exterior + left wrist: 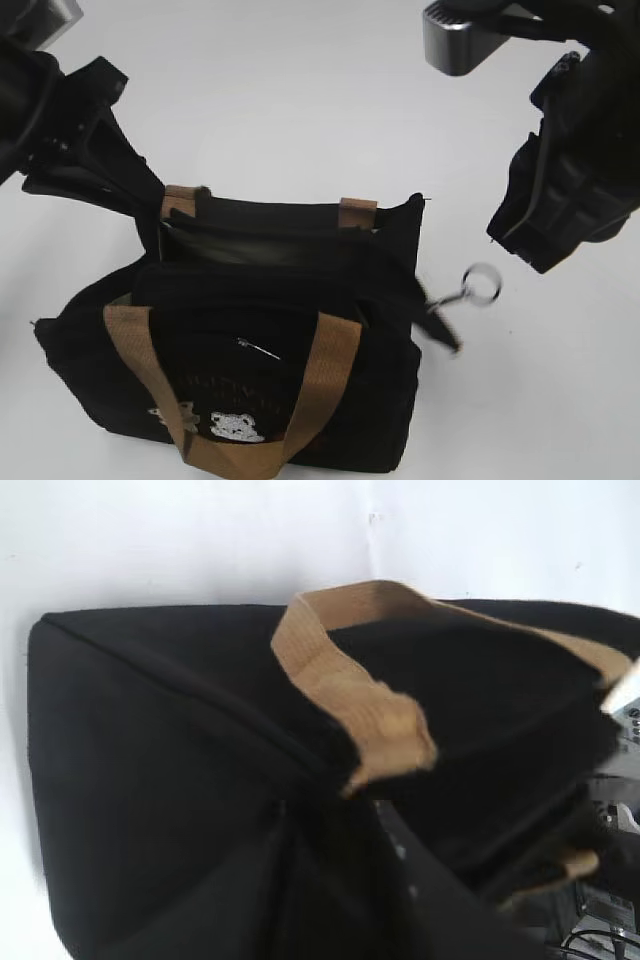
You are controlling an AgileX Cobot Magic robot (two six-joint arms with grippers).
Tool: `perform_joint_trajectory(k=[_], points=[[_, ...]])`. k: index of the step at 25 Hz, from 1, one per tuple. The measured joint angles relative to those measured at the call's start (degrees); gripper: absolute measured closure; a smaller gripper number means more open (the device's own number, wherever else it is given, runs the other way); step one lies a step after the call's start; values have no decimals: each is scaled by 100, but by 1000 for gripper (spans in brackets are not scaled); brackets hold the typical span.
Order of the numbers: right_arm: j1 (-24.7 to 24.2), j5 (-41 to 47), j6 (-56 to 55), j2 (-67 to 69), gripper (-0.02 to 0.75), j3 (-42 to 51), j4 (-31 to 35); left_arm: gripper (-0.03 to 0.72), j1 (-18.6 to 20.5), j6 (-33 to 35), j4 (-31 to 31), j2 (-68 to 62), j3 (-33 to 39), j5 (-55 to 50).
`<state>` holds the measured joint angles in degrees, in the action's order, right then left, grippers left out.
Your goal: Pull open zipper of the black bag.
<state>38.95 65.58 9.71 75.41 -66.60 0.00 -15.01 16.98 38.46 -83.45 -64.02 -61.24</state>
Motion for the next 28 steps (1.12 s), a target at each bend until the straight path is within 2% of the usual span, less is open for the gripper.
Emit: perform_joint_trajectory(k=[2,4,7,12,17,23,28], points=[[0,85,-112,0,446,0,0,421,0,0,-69,241,0,-1],[0,235,-272,0,323,0,0,328,0,0,-240,534,0,-6],[0,357,-484,-138,239,0,-119,263,0,0,-835,1069,0,-120],[0,389,-813,-883,216,0,-173,246,0,-585,-1887,2185,38,-641],[0,388,-971,-1850,211,268,-173,267,0,-962,-2565,3867,870,-736],[0,423,-971,-3787,211,1997,-180,271,0,-1032,-2746,5989,2085,-742],[0,220,-971,-5332,211,3086,-160,271,0,-1032,-2882,7335,2370,-666]])
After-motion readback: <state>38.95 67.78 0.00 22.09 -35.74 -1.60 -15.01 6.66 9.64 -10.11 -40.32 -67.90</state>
